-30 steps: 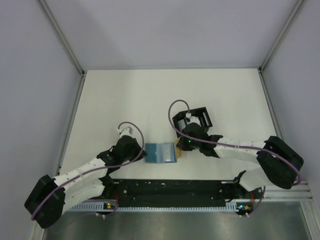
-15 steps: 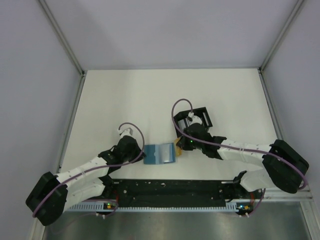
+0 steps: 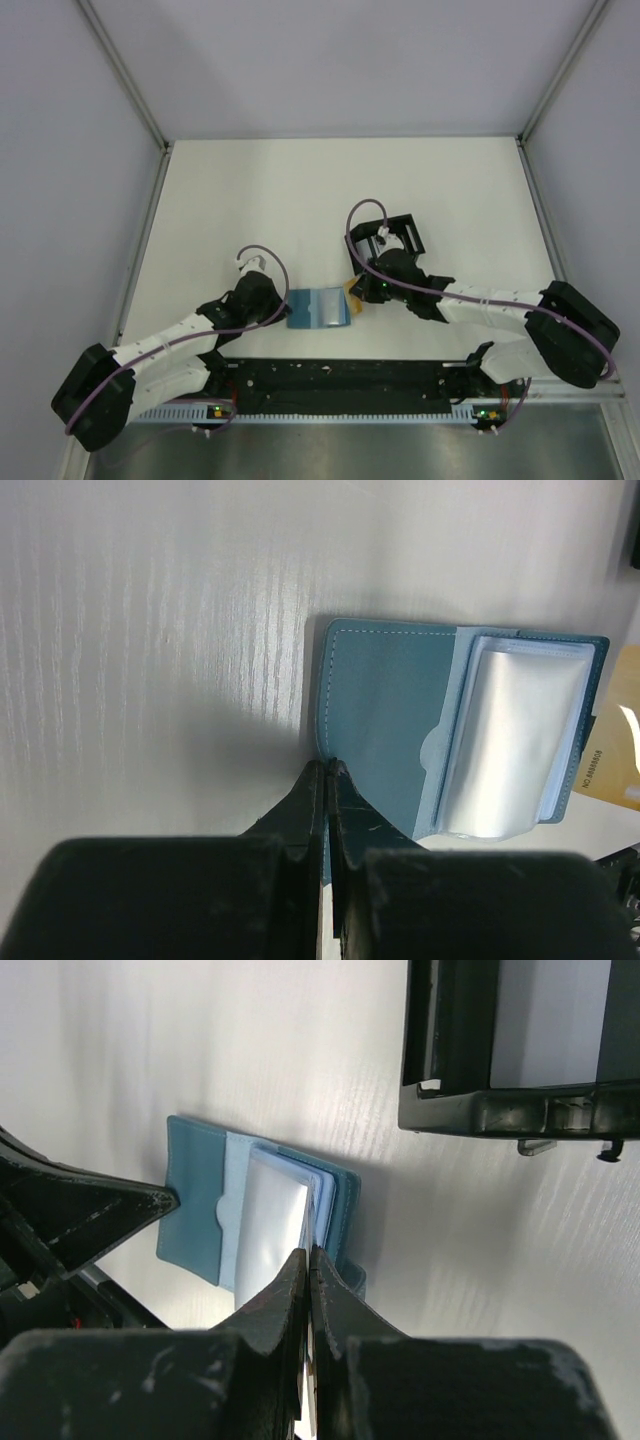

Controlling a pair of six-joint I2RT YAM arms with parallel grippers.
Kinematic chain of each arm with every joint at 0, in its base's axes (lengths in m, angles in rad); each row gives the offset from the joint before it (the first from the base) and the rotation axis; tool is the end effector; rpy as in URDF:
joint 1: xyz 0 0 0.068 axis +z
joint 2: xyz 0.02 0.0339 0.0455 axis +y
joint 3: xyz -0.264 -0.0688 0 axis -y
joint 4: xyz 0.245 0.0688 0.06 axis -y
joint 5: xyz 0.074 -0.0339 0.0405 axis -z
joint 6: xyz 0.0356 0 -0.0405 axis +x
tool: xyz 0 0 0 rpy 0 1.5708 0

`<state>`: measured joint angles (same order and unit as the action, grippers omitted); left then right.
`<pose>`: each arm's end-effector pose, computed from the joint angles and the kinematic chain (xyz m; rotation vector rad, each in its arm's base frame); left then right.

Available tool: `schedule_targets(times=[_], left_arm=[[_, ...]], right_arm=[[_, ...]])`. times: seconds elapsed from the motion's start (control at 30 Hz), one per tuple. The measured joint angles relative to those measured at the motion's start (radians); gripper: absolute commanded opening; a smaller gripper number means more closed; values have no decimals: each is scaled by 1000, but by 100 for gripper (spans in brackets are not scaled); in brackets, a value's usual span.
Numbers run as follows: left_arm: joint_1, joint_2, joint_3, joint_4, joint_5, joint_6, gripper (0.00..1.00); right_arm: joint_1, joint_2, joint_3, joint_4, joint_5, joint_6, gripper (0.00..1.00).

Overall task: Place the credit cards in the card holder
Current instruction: Open the card holder at the center of the board.

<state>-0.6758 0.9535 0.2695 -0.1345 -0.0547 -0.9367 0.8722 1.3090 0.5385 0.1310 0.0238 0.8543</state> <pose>0.1337 -0.1047 0.1405 -0.3523 2.4775 -0.6659 0.1661 0.1964 0.1755 -0.0070 2.3718 0.8874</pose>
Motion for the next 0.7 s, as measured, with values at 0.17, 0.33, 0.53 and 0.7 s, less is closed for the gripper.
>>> schedule_targets(times=[0.17,0.33,0.53,0.7], left_arm=[[0,0,0,2,-3,0,0],[0,0,0,2,-4,0,0],[0,0,0,2,-5,0,0],[0,0,0,2,-3,0,0]], right_arm=[[0,51,0,6,1,14,0],[-4,86,-1,12,-3,42,0],[-13,86,10,-21,0,43,0],[-40,87,68,-102,-26,6,0]])
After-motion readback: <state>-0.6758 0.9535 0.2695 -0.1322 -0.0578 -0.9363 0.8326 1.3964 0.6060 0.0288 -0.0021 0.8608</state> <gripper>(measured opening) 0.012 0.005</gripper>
